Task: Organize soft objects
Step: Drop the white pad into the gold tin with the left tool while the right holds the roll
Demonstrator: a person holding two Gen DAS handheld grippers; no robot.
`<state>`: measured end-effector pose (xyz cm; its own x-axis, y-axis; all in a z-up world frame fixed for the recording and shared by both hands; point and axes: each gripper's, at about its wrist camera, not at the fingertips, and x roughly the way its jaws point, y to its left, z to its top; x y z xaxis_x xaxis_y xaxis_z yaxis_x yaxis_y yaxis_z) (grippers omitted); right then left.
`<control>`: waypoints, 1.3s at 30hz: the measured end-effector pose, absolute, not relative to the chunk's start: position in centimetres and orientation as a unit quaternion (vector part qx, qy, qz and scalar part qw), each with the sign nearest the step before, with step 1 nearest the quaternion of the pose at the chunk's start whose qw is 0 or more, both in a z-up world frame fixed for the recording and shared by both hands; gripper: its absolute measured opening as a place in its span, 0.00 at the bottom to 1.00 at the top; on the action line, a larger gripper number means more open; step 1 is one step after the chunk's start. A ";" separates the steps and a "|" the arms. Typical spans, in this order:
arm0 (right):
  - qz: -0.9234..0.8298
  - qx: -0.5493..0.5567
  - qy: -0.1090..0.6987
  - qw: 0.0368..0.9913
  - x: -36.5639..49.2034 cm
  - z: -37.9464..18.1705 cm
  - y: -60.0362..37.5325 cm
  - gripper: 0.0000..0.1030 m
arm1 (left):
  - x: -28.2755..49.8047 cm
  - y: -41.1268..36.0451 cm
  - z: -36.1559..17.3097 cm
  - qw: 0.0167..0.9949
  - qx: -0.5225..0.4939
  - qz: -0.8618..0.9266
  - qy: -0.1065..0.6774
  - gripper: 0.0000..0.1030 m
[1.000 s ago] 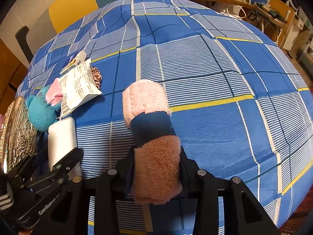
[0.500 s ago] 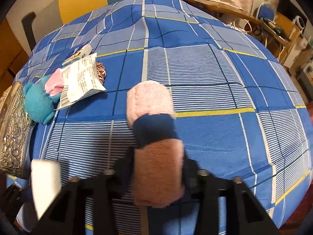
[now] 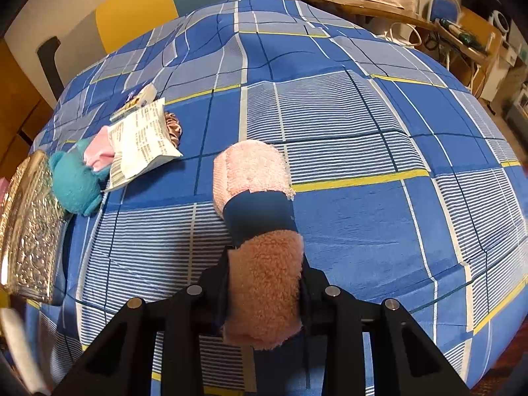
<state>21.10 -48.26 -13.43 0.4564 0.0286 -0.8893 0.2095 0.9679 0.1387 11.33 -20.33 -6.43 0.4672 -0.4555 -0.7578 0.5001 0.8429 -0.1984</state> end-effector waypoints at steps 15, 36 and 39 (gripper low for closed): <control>-0.038 0.115 0.491 0.863 20.4 -12.0 -47.4 0.32 | 11.4 -4.8 -4.9 0.888 -0.040 -0.151 0.433 0.59; -0.065 0.140 0.452 0.879 18.3 -10.6 -47.8 0.32 | 14.3 13.5 -11.7 0.847 -0.028 0.005 0.530 0.63; -0.067 0.138 0.441 0.884 17.8 -10.1 -47.8 0.32 | 14.5 14.6 -12.1 0.841 -0.024 0.035 0.539 0.65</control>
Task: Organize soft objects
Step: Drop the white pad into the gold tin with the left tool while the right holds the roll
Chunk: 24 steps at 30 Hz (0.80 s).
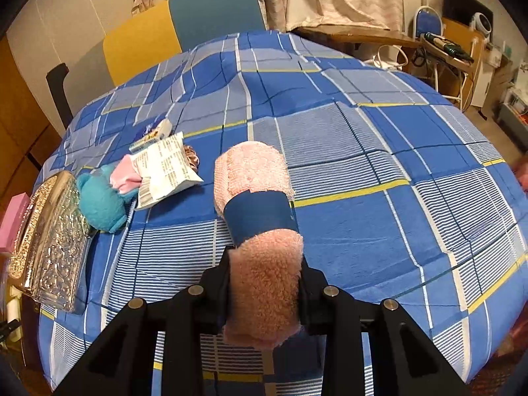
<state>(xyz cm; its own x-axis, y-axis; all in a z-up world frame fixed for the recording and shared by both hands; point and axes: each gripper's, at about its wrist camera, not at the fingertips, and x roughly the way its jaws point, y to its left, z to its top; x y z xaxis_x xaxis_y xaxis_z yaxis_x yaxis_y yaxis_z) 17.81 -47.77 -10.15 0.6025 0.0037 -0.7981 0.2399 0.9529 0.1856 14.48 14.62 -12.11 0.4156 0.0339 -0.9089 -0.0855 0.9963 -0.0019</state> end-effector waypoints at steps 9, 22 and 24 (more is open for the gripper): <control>-0.067 0.137 0.429 0.890 16.5 -9.8 -46.5 0.32 | 13.7 16.8 -11.2 0.847 -0.020 0.079 0.526 0.71; -0.063 0.153 0.408 0.898 13.6 -8.3 -44.5 0.32 | 10.9 19.0 -8.7 0.890 -0.098 0.080 0.439 0.75; -0.059 0.158 0.395 0.903 12.8 -7.4 -43.8 0.32 | 9.6 18.6 -8.0 0.901 -0.130 0.074 0.407 0.74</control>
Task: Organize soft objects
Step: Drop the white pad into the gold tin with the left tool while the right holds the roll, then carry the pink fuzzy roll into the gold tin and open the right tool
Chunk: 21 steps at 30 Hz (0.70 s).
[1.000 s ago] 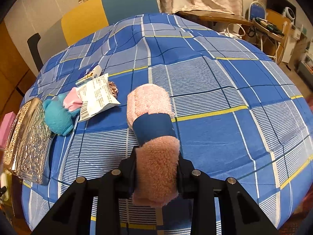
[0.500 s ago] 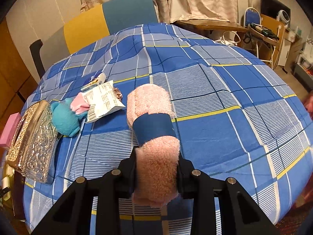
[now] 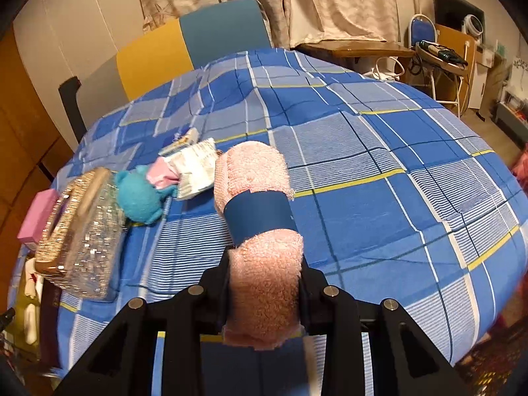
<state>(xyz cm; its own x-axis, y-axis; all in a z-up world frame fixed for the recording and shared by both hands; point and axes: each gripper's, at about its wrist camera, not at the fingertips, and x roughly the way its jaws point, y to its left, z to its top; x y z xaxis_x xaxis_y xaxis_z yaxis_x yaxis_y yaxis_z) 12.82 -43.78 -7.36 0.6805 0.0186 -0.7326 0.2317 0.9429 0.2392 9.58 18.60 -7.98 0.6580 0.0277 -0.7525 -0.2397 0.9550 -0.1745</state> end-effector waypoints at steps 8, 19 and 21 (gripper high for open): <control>0.008 0.163 0.346 0.924 11.0 -2.6 -37.8 0.32 | 6.8 16.1 -7.8 0.913 -0.187 0.035 0.362 0.74; 0.206 0.103 0.347 0.909 11.1 0.9 -21.2 0.32 | 5.6 14.7 -8.3 0.912 -0.153 0.045 0.378 0.74; 0.228 0.094 0.358 0.901 11.4 0.3 -18.2 0.32 | 5.5 15.1 -8.4 0.910 -0.156 0.052 0.380 0.74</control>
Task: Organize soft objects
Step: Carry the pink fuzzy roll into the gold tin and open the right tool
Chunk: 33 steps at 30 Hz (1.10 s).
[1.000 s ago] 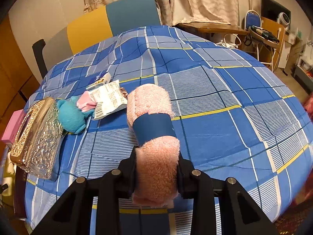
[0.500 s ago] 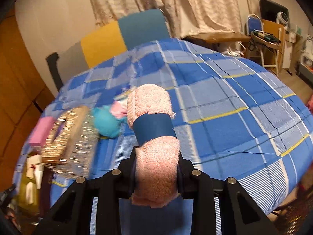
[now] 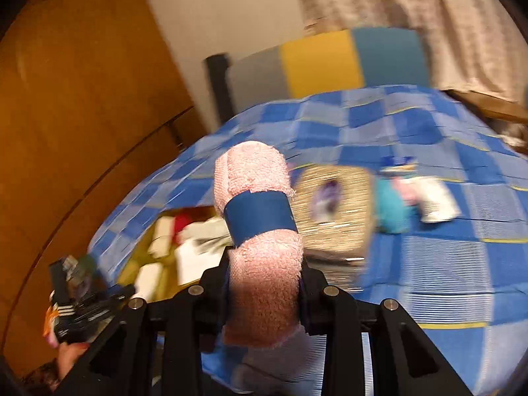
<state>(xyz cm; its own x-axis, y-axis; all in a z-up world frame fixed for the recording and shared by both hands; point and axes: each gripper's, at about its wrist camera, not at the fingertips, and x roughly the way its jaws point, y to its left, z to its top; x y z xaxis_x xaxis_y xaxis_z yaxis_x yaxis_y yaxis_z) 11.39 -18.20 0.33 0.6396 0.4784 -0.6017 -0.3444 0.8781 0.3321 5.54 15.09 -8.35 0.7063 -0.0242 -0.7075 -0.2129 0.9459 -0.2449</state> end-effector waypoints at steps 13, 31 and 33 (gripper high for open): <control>0.314 0.048 0.454 0.833 14.1 -6.2 -2.5 0.32 | 4.9 19.3 -7.4 0.905 -0.184 0.143 0.357 0.74; 0.269 0.037 0.514 0.814 19.8 -11.3 7.6 0.36 | 4.8 22.4 -7.6 0.894 -0.223 0.176 0.348 0.74; 0.259 0.035 0.517 0.815 20.2 -11.7 7.9 0.44 | 4.9 22.5 -7.8 0.893 -0.221 0.179 0.350 0.74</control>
